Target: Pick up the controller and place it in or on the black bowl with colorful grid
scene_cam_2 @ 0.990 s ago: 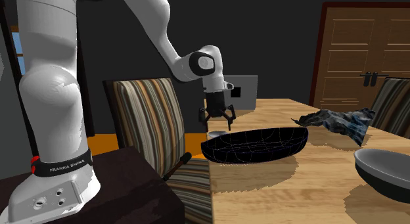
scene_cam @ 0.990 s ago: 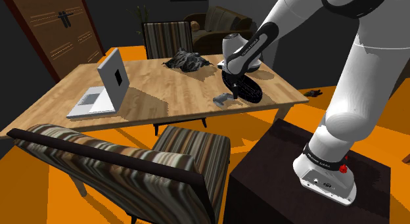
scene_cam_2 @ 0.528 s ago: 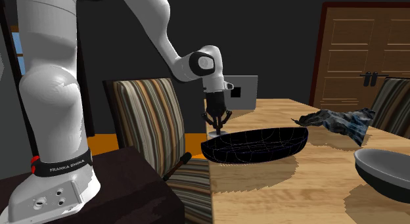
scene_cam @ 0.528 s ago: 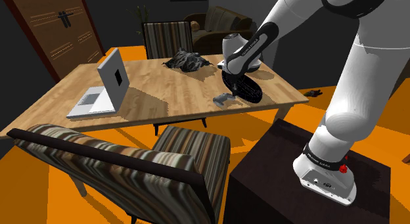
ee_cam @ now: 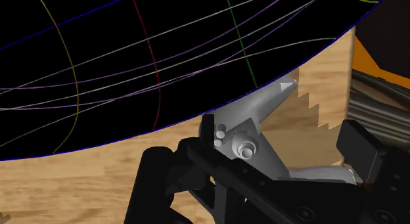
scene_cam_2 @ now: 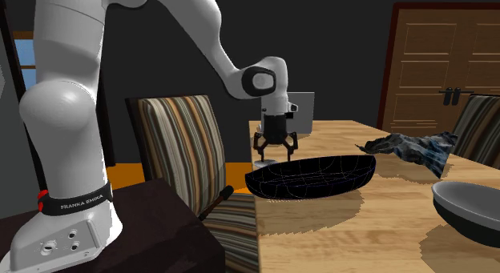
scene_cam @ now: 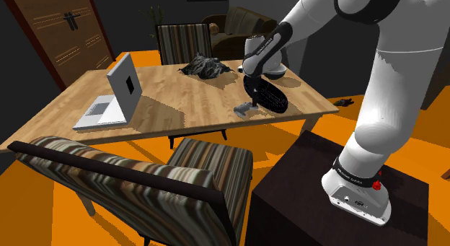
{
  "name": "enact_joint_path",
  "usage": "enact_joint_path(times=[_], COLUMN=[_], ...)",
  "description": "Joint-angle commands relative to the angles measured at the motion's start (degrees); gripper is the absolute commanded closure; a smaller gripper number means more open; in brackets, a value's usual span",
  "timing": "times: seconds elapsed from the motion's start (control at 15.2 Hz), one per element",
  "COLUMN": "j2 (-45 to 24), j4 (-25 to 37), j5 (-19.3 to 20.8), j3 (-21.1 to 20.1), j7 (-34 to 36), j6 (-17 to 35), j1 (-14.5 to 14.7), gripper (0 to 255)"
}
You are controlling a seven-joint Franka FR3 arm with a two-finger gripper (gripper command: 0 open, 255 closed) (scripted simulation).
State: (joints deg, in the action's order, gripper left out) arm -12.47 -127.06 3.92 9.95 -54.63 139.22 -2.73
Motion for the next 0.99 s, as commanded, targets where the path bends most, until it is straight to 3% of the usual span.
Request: enact_joint_path(times=[0.0,0.53,0.92], j2=[-4.9,-10.1,-10.1], j4=[6.5,7.2,7.2], j5=[-8.3,-10.6,-10.5], j3=[-1.6,-2.9,-2.9], j7=[-9.1,-11.1,-11.1], j6=[-2.1,2.1,2.1], j1=[-3.4,-4.7,-4.8], gripper=[0,0,0])
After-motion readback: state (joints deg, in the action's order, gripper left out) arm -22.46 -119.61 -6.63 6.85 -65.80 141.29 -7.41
